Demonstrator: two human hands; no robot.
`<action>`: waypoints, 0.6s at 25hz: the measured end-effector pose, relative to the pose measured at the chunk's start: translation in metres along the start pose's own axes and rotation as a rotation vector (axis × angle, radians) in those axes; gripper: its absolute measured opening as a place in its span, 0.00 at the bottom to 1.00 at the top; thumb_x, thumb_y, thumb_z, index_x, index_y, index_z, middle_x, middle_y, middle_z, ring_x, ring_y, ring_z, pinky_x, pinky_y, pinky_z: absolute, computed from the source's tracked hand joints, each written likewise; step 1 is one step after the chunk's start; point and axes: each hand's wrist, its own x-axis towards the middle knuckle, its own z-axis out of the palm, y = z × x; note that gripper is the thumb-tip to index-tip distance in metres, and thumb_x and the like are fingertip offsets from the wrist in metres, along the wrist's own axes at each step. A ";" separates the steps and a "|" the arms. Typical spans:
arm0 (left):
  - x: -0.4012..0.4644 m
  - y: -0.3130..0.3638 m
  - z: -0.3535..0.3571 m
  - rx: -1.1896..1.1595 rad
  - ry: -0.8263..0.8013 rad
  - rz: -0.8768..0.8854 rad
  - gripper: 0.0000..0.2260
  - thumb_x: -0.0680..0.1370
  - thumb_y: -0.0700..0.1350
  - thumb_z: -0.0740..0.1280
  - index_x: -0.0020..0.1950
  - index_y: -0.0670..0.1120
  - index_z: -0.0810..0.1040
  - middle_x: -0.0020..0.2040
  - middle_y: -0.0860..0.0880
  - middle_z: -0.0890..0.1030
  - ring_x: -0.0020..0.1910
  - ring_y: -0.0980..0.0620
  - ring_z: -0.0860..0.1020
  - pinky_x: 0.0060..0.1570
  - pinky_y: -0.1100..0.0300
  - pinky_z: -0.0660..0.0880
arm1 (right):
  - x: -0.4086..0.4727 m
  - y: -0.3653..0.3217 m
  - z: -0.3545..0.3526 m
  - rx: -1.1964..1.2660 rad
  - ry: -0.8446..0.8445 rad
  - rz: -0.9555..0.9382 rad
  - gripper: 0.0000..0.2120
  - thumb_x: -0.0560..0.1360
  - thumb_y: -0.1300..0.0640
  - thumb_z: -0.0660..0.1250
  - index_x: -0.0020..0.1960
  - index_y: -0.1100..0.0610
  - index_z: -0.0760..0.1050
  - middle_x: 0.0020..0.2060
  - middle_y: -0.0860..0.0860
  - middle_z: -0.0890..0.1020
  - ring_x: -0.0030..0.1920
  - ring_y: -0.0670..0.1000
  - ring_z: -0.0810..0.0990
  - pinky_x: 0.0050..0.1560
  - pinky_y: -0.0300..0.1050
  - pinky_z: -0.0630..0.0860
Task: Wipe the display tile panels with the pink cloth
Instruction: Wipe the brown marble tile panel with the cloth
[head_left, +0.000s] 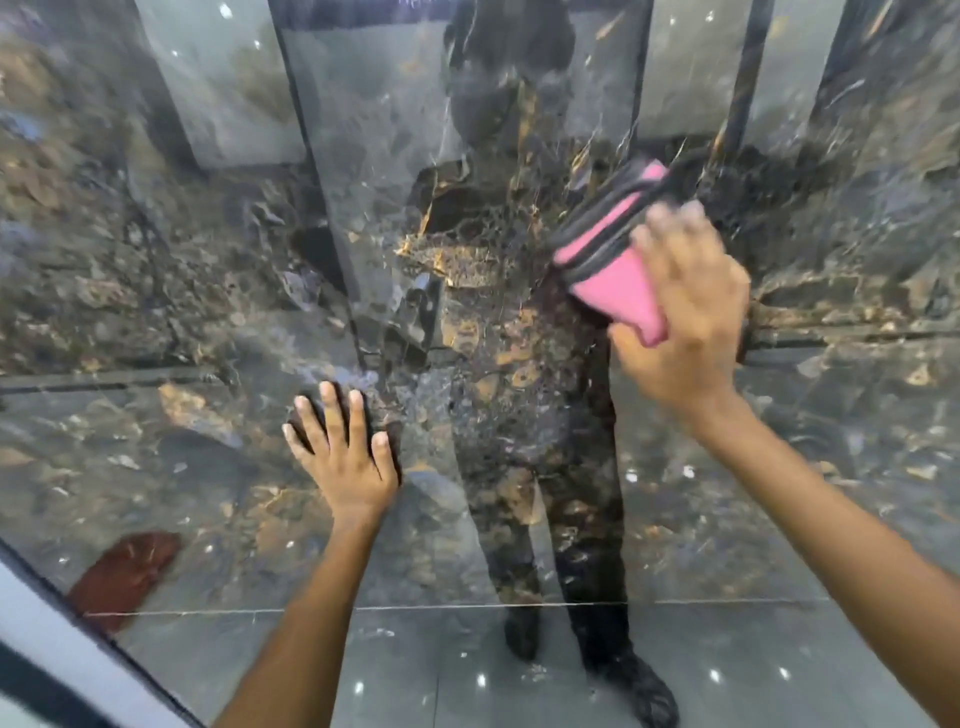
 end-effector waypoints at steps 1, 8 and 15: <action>-0.002 -0.002 0.003 -0.013 0.026 0.011 0.24 0.85 0.54 0.46 0.81 0.52 0.49 0.81 0.53 0.46 0.80 0.46 0.45 0.76 0.44 0.42 | -0.003 -0.001 0.005 -0.023 0.069 0.081 0.32 0.68 0.61 0.69 0.71 0.61 0.67 0.71 0.56 0.70 0.74 0.57 0.64 0.67 0.47 0.60; -0.007 -0.004 0.006 -0.041 0.053 0.050 0.24 0.85 0.55 0.46 0.81 0.53 0.50 0.81 0.53 0.47 0.80 0.47 0.45 0.75 0.43 0.43 | -0.193 -0.060 0.006 -0.032 -0.626 -0.551 0.33 0.69 0.62 0.69 0.73 0.53 0.65 0.72 0.48 0.68 0.77 0.51 0.54 0.76 0.50 0.50; -0.008 -0.003 0.005 -0.070 0.038 0.031 0.24 0.84 0.55 0.45 0.81 0.54 0.48 0.81 0.54 0.45 0.79 0.48 0.43 0.75 0.43 0.42 | -0.019 -0.089 0.054 0.063 0.015 0.039 0.24 0.72 0.69 0.67 0.68 0.61 0.72 0.66 0.56 0.75 0.70 0.54 0.67 0.71 0.49 0.57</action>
